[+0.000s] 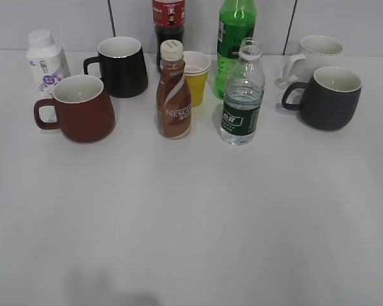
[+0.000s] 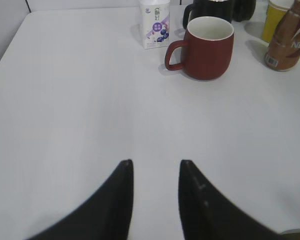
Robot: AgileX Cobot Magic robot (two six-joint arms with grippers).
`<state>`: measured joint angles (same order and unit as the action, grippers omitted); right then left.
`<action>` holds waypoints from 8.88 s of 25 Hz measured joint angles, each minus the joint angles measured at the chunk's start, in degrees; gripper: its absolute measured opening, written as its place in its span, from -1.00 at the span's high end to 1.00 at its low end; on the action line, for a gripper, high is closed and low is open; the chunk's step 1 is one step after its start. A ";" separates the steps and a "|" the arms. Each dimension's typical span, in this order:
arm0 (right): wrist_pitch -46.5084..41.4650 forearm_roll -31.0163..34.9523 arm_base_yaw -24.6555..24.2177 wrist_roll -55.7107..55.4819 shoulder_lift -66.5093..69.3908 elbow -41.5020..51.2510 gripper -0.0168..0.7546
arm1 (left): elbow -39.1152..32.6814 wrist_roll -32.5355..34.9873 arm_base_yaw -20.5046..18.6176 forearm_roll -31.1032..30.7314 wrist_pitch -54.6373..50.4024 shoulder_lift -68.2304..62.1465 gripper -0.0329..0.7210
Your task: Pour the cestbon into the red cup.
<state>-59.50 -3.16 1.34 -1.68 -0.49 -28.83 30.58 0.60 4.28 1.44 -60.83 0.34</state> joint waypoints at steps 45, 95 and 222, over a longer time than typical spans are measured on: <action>0.00 0.00 0.00 0.00 0.00 0.00 -0.16 | 0.00 0.00 0.14 2.06 0.05 0.00 0.28; 79.40 9.24 23.78 9.63 71.38 -1.42 -0.16 | -17.20 -0.60 11.35 6.04 87.64 -68.92 0.28; 105.85 -9.37 23.78 -8.40 105.18 -6.98 -0.74 | -1.27 -0.29 6.15 -14.30 98.71 -83.62 0.81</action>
<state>46.36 -12.53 25.13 -10.08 104.69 -35.81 29.31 0.31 10.44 -12.86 37.88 -83.28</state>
